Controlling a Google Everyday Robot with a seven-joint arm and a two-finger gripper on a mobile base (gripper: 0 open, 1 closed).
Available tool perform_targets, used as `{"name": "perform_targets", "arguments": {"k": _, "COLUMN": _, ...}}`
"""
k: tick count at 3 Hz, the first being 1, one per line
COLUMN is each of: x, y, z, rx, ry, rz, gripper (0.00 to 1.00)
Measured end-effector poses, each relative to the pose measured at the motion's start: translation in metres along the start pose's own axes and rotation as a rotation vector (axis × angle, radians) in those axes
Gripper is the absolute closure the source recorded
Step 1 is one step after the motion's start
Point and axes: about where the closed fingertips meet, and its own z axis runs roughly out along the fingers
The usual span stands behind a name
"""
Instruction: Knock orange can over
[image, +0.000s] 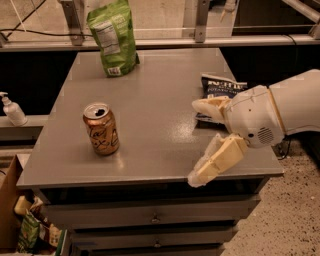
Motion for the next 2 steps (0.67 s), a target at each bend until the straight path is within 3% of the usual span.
{"name": "perform_targets", "arguments": {"k": 1, "x": 0.002, "y": -0.005, "z": 0.006, "rx": 0.025, "ry": -0.040, "rz": 0.001, "gripper": 0.00}}
{"name": "perform_targets", "arguments": {"k": 2, "x": -0.002, "y": -0.018, "z": 0.034, "rx": 0.044, "ry": -0.122, "rz": -0.017, "gripper": 0.00}}
